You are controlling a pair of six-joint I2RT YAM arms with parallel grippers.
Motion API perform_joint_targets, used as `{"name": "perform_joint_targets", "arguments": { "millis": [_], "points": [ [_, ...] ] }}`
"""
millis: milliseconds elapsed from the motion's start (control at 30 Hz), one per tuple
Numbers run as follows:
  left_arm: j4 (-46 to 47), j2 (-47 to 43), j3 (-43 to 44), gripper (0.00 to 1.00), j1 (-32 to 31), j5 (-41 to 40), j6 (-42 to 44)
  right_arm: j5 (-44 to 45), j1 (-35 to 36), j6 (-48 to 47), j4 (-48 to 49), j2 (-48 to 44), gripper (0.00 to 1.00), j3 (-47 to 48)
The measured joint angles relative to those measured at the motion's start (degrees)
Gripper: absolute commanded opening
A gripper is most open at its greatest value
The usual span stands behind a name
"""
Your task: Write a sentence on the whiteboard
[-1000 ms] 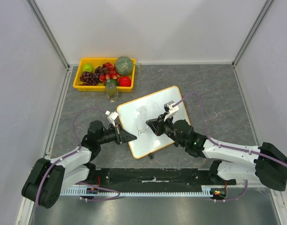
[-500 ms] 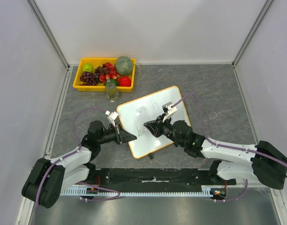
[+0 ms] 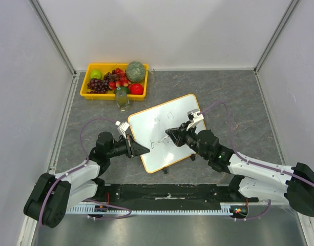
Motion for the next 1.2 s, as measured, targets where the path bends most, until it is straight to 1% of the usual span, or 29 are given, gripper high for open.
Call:
{"name": "perform_joint_targets", "arguments": {
  "millis": [233, 667, 900, 1200],
  "points": [
    [-0.04, 0.02, 0.0, 0.02, 0.0, 0.0, 0.0, -0.22, -2.54, -0.85, -1.57, -0.31, 0.0, 0.0],
    [-0.02, 0.22, 0.0, 0.02, 0.02, -0.02, 0.0, -4.15, -2.6, -0.28, 1.09, 2.47, 0.0, 0.26],
    [-0.07, 0.31, 0.0, 0.02, 0.02, -0.07, 0.0, -4.11, -2.58, 0.52, 2.95, 3.85, 0.0, 0.26],
    [-0.02, 0.31, 0.0, 0.02, 0.02, -0.09, 0.0, -2.4, -2.21, 0.39, 2.14, 3.54, 0.0, 0.26]
  ]
}}
